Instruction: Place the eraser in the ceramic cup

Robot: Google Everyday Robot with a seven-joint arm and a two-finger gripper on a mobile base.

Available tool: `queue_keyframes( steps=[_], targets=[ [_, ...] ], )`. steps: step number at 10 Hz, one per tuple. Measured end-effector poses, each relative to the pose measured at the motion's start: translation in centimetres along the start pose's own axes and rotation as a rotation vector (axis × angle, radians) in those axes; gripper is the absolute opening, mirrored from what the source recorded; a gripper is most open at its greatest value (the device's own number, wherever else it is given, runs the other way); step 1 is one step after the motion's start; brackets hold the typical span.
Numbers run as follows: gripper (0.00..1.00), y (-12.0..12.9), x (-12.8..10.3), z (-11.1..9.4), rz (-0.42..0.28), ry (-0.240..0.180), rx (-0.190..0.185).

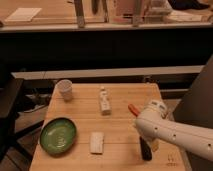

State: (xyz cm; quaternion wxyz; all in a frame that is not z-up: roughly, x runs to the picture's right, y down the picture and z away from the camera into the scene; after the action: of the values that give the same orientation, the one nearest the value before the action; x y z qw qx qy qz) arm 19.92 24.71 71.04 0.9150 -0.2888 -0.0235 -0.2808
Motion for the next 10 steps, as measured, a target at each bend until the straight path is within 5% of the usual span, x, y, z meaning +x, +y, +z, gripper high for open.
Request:
queue_keyframes(
  steps=[10],
  targets=[
    [0.8,2.5,-0.1,1.6,-0.111,-0.008,0.02]
  ],
)
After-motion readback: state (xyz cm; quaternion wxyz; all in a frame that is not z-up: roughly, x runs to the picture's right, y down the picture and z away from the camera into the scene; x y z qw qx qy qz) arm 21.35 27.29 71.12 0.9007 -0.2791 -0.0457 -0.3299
